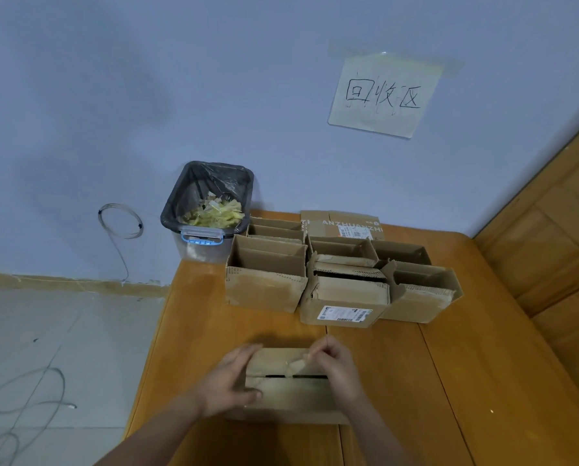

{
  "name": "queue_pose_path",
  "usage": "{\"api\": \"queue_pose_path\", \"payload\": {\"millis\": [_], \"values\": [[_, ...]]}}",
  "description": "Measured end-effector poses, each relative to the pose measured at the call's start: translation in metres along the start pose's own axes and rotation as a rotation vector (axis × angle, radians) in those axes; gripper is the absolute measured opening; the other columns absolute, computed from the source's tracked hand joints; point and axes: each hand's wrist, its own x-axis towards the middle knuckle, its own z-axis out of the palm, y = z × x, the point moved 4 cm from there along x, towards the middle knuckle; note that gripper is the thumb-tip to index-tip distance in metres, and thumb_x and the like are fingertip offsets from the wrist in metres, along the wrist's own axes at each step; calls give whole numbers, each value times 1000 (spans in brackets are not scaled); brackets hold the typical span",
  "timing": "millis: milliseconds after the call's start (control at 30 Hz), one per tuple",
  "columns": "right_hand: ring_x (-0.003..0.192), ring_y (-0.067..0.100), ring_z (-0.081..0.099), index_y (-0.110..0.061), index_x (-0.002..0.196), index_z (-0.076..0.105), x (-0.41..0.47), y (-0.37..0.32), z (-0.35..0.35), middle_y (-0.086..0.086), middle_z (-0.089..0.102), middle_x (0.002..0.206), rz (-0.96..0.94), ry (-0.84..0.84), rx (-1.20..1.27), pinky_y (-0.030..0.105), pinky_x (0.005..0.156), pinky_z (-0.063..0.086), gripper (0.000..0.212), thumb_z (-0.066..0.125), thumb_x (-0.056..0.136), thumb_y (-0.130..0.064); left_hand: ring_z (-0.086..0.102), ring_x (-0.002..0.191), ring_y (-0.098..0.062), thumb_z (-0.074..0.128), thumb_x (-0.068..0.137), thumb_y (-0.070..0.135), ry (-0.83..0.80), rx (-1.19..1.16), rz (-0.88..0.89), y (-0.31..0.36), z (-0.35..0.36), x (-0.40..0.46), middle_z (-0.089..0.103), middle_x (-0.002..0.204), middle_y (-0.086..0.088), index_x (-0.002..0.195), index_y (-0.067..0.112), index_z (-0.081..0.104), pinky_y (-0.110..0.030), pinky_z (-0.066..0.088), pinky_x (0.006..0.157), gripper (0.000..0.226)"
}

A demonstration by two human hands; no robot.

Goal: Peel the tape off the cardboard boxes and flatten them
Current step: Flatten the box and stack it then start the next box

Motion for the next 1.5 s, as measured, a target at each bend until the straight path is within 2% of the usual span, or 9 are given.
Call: {"api": "queue_pose_path", "payload": {"millis": [233,433,600,700,800,833,1133,1333,1500], "values": [[71,17,44,-12,77,41,0,12,22,3,41,74,-12,-3,-157,26,68,39,24,60,90,-8,-22,146,-22,63,72,71,-41,475,27,28,20,25,-22,160,2,155,29,-6,-46,-11,117,115],[80,9,45,-20,80,39,7,15,20,-7,43,90,-154,124,-683,16,67,37,24,57,90,-8,-12,148,-21,66,76,60,-13,495,16,20,23,30,-8,162,3,154,27,2,-47,11,119,106],[92,9,58,-23,91,65,9,6,26,-9,61,97,-329,34,-1068,20,77,44,18,72,78,-12,-10,148,-19,69,76,54,-36,493,35,17,15,27,-4,162,5,154,28,7,-44,17,119,103],[79,3,66,-26,73,74,1,6,43,-15,70,84,-469,-4,-1094,19,77,53,31,91,49,-16,-10,148,-20,72,75,49,-61,482,26,12,10,23,-4,162,5,154,28,7,-41,15,119,104],[127,7,50,-20,123,65,-9,28,58,-9,60,131,-444,-169,-1136,34,120,15,37,53,88,-22,-8,148,-21,72,76,46,-78,491,23,5,4,16,-3,162,3,155,28,6,-39,11,120,104],[133,7,44,-21,130,59,-14,33,60,-9,54,138,-433,-174,-1182,37,120,4,45,41,90,-26,-8,149,-21,72,77,46,-83,503,26,2,2,14,-3,162,3,155,28,6,-39,11,120,104],[124,15,55,-26,122,66,-44,42,71,-13,60,130,-354,-180,-1362,55,105,10,55,38,78,-44,-9,148,-18,70,74,52,-78,513,63,-13,9,6,-2,161,6,153,32,4,-44,18,119,104],[123,2,49,-23,119,67,-40,29,81,-14,60,127,-333,-19,-1001,19,108,31,32,52,91,-23,-11,147,-18,71,71,53,-57,502,54,-17,16,5,-5,159,11,152,33,4,-46,22,117,107],[129,12,34,-20,105,67,-31,35,90,-10,51,126,-248,46,-928,31,115,20,18,58,90,-25,-13,148,-17,71,72,49,-46,491,53,-18,16,3,-7,159,11,152,32,5,-45,25,115,105]]}}
